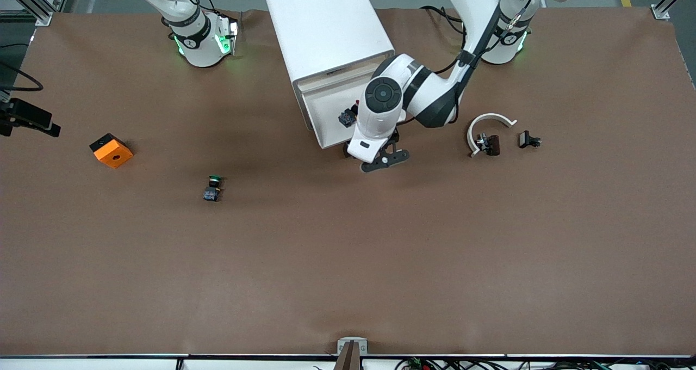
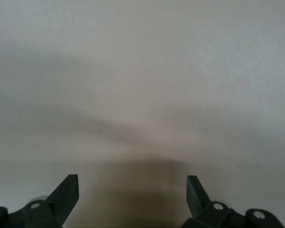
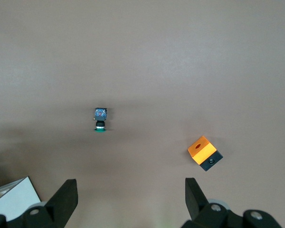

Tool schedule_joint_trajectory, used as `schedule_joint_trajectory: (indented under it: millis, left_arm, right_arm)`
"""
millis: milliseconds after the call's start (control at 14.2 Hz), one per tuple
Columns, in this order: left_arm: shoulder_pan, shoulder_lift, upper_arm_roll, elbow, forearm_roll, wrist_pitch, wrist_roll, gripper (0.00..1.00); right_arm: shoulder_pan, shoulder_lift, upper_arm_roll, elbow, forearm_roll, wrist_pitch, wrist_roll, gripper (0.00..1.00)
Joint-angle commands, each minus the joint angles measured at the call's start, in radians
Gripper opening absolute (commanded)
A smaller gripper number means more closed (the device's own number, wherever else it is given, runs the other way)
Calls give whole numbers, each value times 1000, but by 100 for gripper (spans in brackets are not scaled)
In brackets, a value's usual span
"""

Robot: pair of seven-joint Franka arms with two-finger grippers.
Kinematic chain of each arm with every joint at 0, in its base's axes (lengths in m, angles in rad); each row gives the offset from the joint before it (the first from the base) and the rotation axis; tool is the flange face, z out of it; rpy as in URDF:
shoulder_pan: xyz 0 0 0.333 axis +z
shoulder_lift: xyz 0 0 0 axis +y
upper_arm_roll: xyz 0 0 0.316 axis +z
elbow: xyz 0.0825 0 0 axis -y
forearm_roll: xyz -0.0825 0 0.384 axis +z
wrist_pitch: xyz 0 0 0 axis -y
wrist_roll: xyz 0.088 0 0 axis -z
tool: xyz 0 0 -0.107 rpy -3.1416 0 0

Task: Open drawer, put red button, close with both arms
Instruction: 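Push the drawer shut with the left gripper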

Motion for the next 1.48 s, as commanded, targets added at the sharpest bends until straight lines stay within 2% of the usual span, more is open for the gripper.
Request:
schedule_joint_trajectory:
  millis: [0, 424, 636, 1060, 1413]
  left_arm:
    - [-3, -40, -31, -51, -9, 17, -33, 100]
    - [0, -87, -112, -120, -13, 17, -50, 100]
    - [2, -84, -152, -127, -51, 16, -63, 100]
    - [0, -72, -210, -138, -68, 16, -68, 100]
    - [0, -60, -229, -134, -115, 16, -73, 100]
  right_arm:
    - [-21, -39, 20, -73, -12, 13, -19, 100]
    - [-21, -111, 20, -188, -15, 82, -23, 100]
    - [-21, -177, 17, -290, -17, 168, -78, 100]
    - [-14, -204, 17, -317, -53, 189, -81, 100]
    - [-9, -234, 14, -356, -70, 212, -88, 100]
